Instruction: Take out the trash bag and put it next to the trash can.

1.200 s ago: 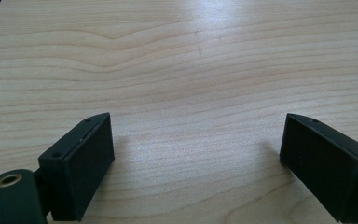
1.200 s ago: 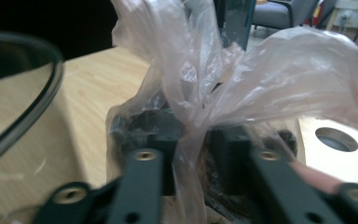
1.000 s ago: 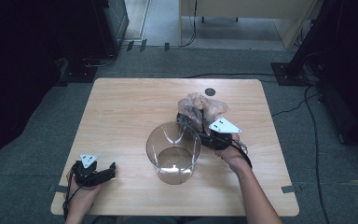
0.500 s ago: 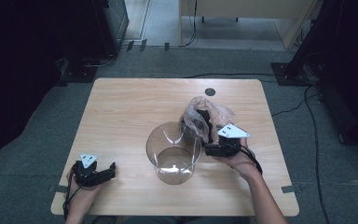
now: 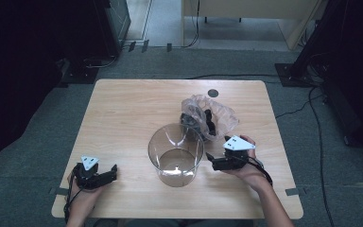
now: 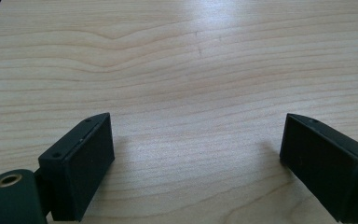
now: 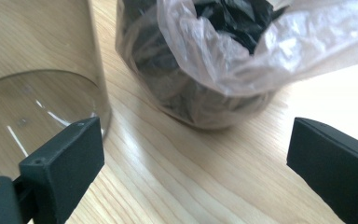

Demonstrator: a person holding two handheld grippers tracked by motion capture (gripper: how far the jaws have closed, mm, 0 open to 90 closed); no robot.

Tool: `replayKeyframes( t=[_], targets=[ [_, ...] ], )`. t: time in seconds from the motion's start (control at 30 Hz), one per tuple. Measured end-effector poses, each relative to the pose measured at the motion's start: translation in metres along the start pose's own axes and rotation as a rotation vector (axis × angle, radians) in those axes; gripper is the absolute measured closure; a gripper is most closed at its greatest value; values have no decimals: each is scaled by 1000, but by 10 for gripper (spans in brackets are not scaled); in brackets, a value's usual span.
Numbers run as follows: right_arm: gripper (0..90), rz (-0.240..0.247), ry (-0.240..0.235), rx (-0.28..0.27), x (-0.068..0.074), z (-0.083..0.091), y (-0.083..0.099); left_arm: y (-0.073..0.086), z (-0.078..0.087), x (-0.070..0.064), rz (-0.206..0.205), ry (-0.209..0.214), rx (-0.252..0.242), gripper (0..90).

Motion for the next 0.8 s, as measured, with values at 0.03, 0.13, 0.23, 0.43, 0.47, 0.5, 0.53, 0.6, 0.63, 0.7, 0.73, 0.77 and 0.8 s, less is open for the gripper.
replayKeyframes(
  t=[0.03, 0.13, 0.23, 0.43, 0.47, 0.5, 0.53, 0.6, 0.63, 0.7, 0.73, 0.77, 0.8],
  targets=[
    [35, -4, 7, 7, -1, 1, 2, 0, 0, 0, 0, 0, 0, 93],
    [34, -26, 34, 22, -6, 4, 8, 0, 0, 0, 0, 0, 0, 93],
    [34, -41, 54, 31, -10, 7, 13, 0, 0, 0, 0, 0, 0, 93],
    [34, -104, 126, 51, -20, 18, 27, 0, 0, 0, 0, 0, 0, 93],
    [34, -119, 144, 55, -23, 20, 30, 0, 0, 0, 0, 0, 0, 93],
    [34, -133, 160, 56, -25, 23, 32, 0, 0, 0, 0, 0, 0, 93],
    [34, -144, 171, 58, -28, 25, 35, 0, 0, 0, 0, 0, 0, 93],
    [34, -179, 208, 66, -33, 32, 41, 0, 0, 0, 0, 0, 0, 93],
    [34, -187, 214, 68, -35, 34, 43, 0, 0, 0, 0, 0, 0, 93],
    [34, -214, 233, 72, -39, 40, 49, 0, 0, 0, 0, 0, 0, 93],
    [34, -222, 237, 74, -41, 43, 51, 0, 0, 0, 0, 0, 0, 93],
    [34, -230, 247, 79, -42, 45, 54, 0, 0, 0, 0, 0, 0, 93],
    [34, -235, 255, 85, -42, 47, 56, 0, 0, 0, 0, 0, 0, 93]
  ],
)
Point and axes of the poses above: each handheld gripper's, and its own axes: z roughly backward along the jaws, y roughly out of its underside, x roughly to its left, the point moved 3 cm from there along -z, roughly forward along the jaws, and after that the axes turned 7 degrees about -y, right-handed, at the moved point
